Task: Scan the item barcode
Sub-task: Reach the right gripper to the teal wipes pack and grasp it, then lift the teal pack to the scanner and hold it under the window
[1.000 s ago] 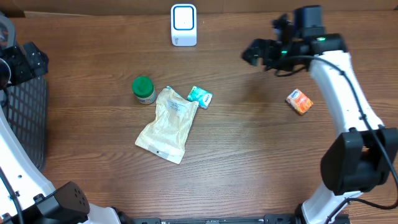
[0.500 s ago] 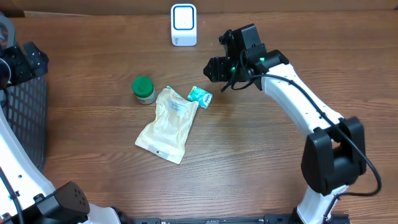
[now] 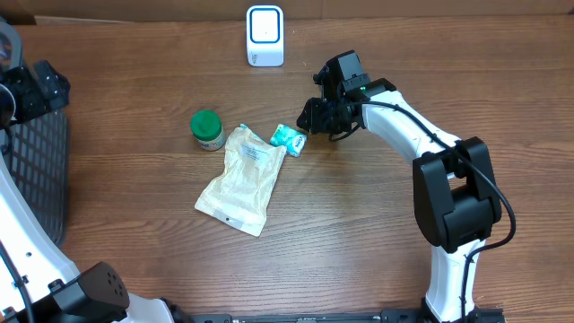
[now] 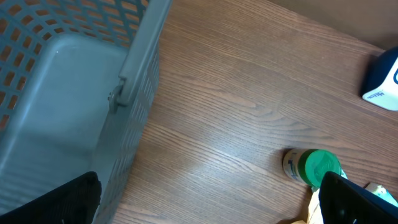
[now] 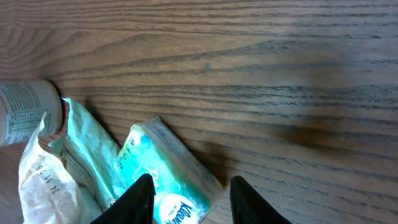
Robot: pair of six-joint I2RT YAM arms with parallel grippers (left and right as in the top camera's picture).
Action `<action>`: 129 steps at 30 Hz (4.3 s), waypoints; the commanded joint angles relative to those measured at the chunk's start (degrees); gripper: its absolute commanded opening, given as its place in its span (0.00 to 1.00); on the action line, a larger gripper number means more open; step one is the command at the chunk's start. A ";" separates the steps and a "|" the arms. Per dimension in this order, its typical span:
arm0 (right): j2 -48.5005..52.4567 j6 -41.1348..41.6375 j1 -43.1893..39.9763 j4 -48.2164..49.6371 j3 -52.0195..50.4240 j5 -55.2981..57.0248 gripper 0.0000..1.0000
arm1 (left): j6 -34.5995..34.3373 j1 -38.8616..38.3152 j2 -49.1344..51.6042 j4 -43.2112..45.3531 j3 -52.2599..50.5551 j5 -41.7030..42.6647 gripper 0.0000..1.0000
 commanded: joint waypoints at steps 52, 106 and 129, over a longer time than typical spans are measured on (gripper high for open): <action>-12.37 17.73 -14.58 -4.15 0.20 -49.51 0.04 | 1.51 -0.07 -0.13 0.04 0.48 0.39 1.00; 5.92 -25.83 9.64 27.89 27.41 53.75 0.04 | 1.51 -0.07 -0.13 0.04 0.48 0.39 1.00; 21.07 -34.97 11.23 41.09 27.43 49.00 0.04 | 1.51 -0.07 -0.13 0.04 0.48 0.39 1.00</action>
